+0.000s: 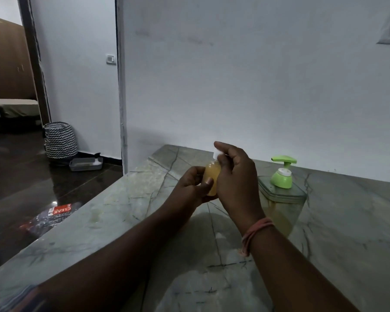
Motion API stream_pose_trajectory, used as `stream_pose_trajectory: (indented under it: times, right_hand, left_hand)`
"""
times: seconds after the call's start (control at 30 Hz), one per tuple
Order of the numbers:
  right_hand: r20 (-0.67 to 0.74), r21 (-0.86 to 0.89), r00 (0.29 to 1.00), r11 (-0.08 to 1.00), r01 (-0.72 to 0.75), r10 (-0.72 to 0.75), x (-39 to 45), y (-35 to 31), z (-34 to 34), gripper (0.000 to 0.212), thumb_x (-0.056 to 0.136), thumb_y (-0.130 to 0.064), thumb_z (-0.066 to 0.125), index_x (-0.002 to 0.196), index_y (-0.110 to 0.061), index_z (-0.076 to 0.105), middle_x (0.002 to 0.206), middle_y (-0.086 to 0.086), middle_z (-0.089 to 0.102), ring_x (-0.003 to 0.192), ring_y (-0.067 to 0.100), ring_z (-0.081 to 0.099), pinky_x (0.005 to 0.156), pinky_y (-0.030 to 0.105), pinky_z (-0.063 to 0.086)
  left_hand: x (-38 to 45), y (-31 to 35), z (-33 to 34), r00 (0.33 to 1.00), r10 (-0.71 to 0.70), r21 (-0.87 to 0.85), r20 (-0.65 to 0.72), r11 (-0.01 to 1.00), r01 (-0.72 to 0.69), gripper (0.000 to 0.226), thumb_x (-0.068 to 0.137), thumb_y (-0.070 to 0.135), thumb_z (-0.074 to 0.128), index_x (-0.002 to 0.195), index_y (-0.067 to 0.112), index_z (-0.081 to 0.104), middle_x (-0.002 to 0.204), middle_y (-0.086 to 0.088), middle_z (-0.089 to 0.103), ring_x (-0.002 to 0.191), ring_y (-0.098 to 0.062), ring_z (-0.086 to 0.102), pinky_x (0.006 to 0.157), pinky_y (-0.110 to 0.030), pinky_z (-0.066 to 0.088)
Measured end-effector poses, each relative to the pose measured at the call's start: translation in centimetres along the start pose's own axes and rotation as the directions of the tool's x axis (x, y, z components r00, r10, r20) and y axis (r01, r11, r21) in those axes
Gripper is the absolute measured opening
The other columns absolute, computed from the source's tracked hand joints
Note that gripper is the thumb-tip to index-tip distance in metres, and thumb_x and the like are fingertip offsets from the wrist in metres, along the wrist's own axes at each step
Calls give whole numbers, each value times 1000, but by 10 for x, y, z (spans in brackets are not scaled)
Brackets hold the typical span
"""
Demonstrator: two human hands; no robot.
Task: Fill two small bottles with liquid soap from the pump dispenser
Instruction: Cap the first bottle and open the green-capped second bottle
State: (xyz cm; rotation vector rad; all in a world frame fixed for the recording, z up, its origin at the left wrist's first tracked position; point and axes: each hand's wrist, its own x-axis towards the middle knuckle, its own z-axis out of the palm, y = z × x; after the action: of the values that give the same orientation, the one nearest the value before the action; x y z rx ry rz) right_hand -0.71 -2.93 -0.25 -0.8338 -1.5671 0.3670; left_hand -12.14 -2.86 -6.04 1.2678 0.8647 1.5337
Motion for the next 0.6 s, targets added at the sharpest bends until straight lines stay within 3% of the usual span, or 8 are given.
stream_pose_trajectory:
  times: [0.07,0.13,0.27,0.4,0.6]
  right_hand:
    - [-15,-11,1000,1000,1,-1,-3,1,0,32,95,-5,48,116,-23,65,110,-14,60,97,-16,50,77,-3,35]
    - [-19,-41,1000,999,0,0,-5,2,1,30,95,-7,49,119,-21,63,114,-11,59,101,-8,52,81,1,37]
    - [-23,-83,1000,996,-18,16,-8,0,1,32,94,-7,51,122,-18,59,116,-5,55,99,-5,49,83,3,37]
    - [-51,-32,994,995,-98,97,-8,-2,-2,22,88,-18,63,110,-23,60,104,-6,59,95,4,56,79,19,46]
    - [-70,75,976,977,-201,206,-13,-4,0,29,81,-34,72,101,-24,53,89,-10,58,80,1,58,63,11,44]
  left_hand:
    - [-1,-2,-1,1000,6,12,0,1000,-6,27,96,20,65,121,13,57,122,-16,64,100,-22,73,82,-36,61]
    - [-3,-3,-1,1000,23,64,1,998,-23,16,104,10,59,119,15,57,122,-15,63,96,-18,74,78,-32,61]
    - [-8,0,-1,999,50,144,-5,988,-48,17,104,8,58,119,14,57,127,-17,60,96,-18,72,73,-27,60]
    - [-10,3,0,999,42,181,-23,983,-37,23,103,2,58,124,11,56,130,-17,60,98,-19,72,73,-25,60]
    - [-10,4,-1,999,39,226,-14,974,-35,35,95,-8,63,123,13,57,128,-16,63,106,-32,70,79,-32,61]
